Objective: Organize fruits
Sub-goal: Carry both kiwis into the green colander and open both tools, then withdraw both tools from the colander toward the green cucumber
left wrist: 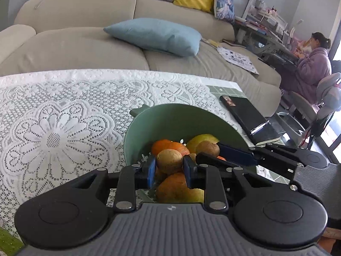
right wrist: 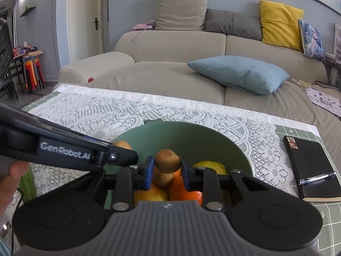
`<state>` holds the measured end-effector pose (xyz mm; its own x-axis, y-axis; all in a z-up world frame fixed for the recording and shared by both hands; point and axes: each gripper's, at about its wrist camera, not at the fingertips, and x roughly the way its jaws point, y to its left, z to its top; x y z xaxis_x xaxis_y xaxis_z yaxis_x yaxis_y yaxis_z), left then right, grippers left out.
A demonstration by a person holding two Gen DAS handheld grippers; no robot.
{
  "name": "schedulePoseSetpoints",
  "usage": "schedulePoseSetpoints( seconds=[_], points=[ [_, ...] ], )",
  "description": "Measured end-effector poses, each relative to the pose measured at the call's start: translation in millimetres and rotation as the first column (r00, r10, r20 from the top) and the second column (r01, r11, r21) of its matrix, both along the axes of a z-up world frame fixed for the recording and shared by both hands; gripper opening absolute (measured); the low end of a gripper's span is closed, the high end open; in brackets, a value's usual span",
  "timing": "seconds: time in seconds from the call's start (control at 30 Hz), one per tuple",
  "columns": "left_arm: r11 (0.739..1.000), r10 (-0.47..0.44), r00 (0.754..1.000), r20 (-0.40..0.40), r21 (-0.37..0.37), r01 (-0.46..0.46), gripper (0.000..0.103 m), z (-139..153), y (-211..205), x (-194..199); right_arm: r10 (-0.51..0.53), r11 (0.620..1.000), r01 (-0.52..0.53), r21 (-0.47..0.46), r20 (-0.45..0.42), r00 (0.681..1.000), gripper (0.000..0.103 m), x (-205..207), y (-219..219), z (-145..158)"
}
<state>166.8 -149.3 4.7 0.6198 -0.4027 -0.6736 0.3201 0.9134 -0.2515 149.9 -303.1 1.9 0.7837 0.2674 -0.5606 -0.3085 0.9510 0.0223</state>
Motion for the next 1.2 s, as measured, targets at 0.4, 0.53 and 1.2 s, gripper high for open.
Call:
schedulePoseSetpoints(
  seconds=[0.4, 0.53, 1.2],
  points=[
    [1.000, 0.025, 0.998, -0.057, -0.012, -0.025, 0.030, -12, 4, 15, 0.026, 0.999, -0.026, 0.020, -0.021, 0.999, 0.024, 13, 1, -10],
    [1.000, 0.027, 0.998, -0.056, -0.011, -0.027, 0.029, -13, 4, 17, 0.036, 0.997, -0.031, 0.069, -0.070, 0.997, 0.019, 21, 2, -15],
    [0.999, 0.029, 0.998, -0.050, -0.045, -0.031, 0.048, -8, 10, 14, 0.018, 0.999, -0.015, 0.041, -0.062, 0.998, 0.015, 18, 3, -14]
  ],
)
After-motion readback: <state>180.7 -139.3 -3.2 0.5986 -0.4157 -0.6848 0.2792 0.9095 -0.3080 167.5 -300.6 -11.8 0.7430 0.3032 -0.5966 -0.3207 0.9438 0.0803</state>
